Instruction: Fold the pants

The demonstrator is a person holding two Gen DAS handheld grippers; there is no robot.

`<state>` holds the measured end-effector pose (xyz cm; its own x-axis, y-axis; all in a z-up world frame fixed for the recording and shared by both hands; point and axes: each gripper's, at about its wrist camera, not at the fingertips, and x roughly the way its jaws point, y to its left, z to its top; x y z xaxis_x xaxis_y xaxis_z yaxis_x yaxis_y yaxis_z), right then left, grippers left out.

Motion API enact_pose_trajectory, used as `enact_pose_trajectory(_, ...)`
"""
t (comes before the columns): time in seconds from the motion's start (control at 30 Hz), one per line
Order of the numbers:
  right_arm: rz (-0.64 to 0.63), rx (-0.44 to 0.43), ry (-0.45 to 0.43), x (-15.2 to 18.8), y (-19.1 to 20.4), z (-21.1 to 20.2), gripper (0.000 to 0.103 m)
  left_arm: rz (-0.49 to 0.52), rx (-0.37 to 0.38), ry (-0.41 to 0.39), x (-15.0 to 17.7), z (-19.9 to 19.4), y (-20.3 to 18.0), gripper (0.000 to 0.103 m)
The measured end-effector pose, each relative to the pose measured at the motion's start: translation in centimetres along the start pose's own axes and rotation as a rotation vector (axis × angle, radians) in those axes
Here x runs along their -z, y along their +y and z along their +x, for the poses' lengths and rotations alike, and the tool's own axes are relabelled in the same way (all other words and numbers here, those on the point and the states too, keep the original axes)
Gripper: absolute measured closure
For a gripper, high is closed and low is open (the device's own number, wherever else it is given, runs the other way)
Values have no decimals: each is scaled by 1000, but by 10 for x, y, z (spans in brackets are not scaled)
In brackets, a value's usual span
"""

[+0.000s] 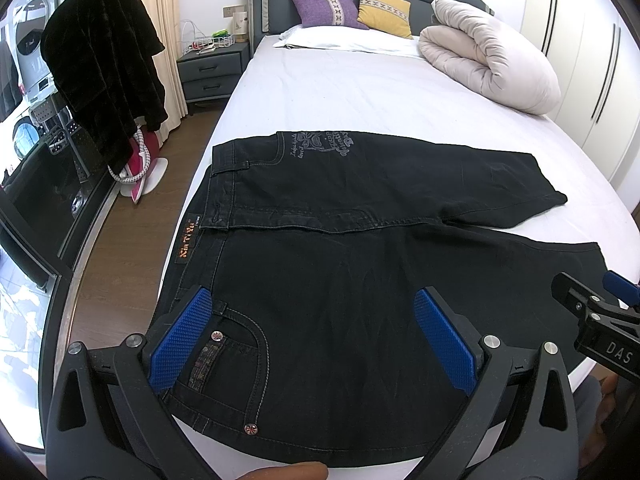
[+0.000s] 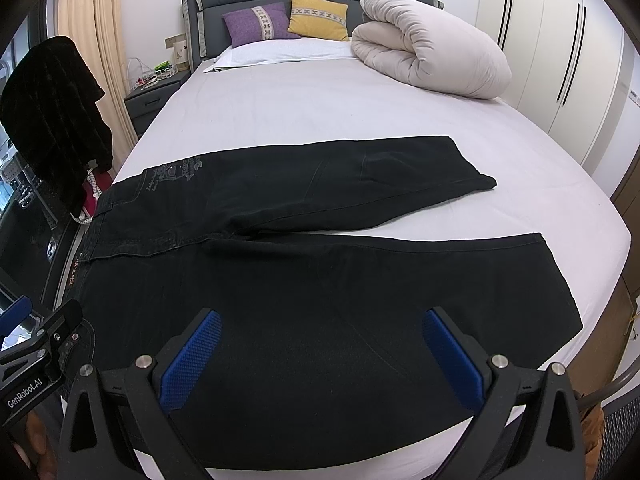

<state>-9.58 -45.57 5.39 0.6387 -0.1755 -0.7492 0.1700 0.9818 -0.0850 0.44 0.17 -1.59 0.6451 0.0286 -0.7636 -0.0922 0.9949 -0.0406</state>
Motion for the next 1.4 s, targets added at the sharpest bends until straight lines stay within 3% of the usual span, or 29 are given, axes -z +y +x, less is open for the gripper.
enact_pose_trajectory(0.2,0,0,2,0,1,0,0,6,-4,-5,4,1,0,0)
enact_pose_trajectory(0.4,-10,-9,4,2,4,2,0,61,8,-60,3,0,-1,0)
enact_pose_trajectory(0.47,-19,-22,-1,2,6,8,0,76,44,-38,0,7,2,0)
enact_pose_trajectory(0.57,-40,-69,-8,-8,2,17,0,56,154,14,-8,26,14,0)
enact_pose_trajectory(0.63,-52,-106,-16,-16,3,23,0,65,125,36,-13,41,21,0)
enact_pose_trajectory(0.77,-67,-190,-73,-37,0,34,0,127,22,-42,-21,54,32,0)
enact_pose_trajectory(0.9,-124,-202,-102,-68,2,53,0,122,-52,-1,-44,78,52,0)
enact_pose_trajectory(1.0,-207,-177,-119,-92,7,67,0,68,-49,-15,-72,95,74,0)
enact_pose_trajectory(1.07,-262,-206,-126,-108,7,76,0,94,-55,-21,-92,112,84,0)
enact_pose_trajectory(1.23,-378,-229,-123,-148,9,104,0,223,70,-21,-162,161,94,0)
enact_pose_trajectory(1.33,-498,-243,-120,-164,16,122,1,348,251,101,-203,211,91,12)
enact_pose_trajectory(1.4,-584,-280,-103,-173,22,135,6,427,315,170,-222,240,86,20)
